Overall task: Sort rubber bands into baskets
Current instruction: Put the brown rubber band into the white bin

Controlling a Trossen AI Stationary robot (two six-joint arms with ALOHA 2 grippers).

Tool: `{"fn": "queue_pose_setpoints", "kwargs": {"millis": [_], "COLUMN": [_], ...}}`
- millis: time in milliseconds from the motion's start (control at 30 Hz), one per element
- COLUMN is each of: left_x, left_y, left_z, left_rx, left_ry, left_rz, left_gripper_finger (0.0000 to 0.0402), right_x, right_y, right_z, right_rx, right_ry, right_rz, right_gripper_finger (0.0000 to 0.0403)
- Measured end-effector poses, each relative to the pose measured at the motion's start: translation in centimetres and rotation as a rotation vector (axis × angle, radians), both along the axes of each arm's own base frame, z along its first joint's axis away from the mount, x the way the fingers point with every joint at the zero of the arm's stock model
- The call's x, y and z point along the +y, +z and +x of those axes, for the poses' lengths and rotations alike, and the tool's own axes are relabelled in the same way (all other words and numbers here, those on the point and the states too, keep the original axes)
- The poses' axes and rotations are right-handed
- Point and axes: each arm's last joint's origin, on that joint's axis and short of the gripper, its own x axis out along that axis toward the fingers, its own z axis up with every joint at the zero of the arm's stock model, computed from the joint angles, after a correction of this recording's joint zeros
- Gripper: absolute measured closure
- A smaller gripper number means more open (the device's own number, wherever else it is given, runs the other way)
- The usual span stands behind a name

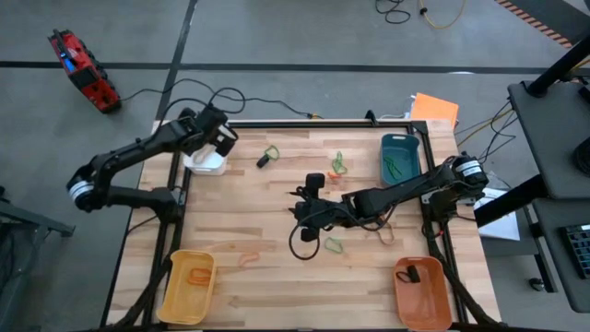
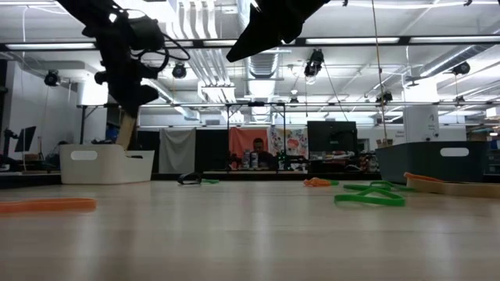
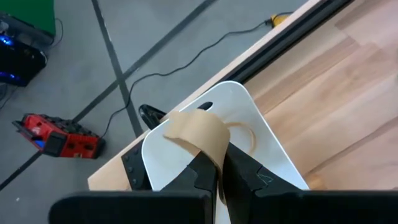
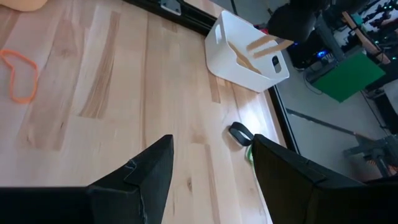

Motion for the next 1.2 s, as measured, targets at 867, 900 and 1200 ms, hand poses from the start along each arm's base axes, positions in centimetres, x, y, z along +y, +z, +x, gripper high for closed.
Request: {"fn": "queue_pose_setpoints", "kwargs": {"millis": [867, 900, 1200], "left_x": [0.55, 0.55, 0.52], "left_y": [-0.81, -0.81, -0.81], "left_z": [0.35, 0.35, 0.32], "left_rx": [0.038, 0.036, 0.001], "left_ry": [0.04, 0.042, 0.081], "left_rz": [0.002, 0.002, 0.004], "left_gripper_finger": [0.0376, 0.0368, 0.0287], "right_x": [-0.07, -0.07, -0.3], "right_y": [-0.5, -0.52, -0.62], "right_z": [-0.3, -0.31, -0.29], "right_rx": [0.031, 0.031, 0.036], "right_ry": [-0.033, -0.034, -0.034], "right_rz": [0.04, 0.04, 0.038], "right_gripper_finger": [0.0197, 0.0197, 0.0197]}}
